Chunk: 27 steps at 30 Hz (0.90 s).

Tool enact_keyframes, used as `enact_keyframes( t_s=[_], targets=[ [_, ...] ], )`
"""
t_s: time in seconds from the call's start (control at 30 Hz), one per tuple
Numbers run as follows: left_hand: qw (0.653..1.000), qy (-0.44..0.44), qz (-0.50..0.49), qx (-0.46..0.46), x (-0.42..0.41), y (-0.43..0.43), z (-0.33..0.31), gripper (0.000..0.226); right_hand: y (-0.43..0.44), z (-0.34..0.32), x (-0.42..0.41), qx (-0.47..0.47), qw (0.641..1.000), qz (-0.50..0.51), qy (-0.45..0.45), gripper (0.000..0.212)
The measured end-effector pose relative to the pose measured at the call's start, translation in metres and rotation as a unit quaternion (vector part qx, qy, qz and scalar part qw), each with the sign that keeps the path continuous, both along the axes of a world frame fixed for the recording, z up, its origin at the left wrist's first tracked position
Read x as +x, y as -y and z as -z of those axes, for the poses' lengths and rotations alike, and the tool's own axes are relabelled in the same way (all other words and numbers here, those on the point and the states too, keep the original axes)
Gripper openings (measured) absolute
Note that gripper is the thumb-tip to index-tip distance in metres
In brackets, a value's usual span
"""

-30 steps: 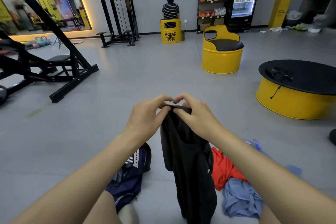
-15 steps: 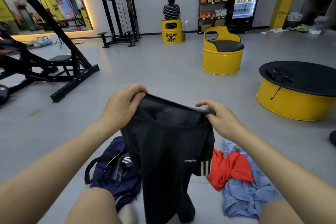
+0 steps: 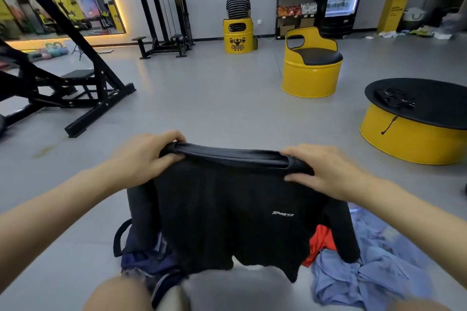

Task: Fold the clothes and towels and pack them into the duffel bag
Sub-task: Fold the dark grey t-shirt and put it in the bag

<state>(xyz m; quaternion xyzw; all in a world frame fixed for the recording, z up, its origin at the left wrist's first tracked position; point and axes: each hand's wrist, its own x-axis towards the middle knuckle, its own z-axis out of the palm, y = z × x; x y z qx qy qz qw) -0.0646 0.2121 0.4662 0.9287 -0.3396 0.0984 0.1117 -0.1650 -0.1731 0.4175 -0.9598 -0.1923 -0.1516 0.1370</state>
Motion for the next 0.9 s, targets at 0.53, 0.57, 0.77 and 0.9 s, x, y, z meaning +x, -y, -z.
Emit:
enact_keyframes(
  t_s=[0.53, 0.57, 0.77, 0.9],
  targets=[
    [0.954, -0.144, -0.128, -0.229, 0.211, 0.060, 0.115, 0.043, 0.069, 0.078, 0.205, 0.114, 0.972, 0.207, -0.021, 0.020],
    [0.958, -0.105, -0.125, -0.236, 0.220, 0.065, 0.104, 0.042, 0.072, 0.066, 0.210, 0.113, 0.970, 0.214, 0.009, 0.023],
    [0.970, 0.156, -0.043, -0.181, 0.233, 0.063, 0.033, 0.046, 0.088, 0.001, 0.206, 0.036, 0.958, 0.202, 0.199, 0.038],
    [0.966, 0.221, 0.022, -0.135, 0.209, 0.049, 0.022, 0.043, 0.087, -0.012, 0.166, 0.029, 0.963, 0.179, 0.200, 0.031]
  ],
)
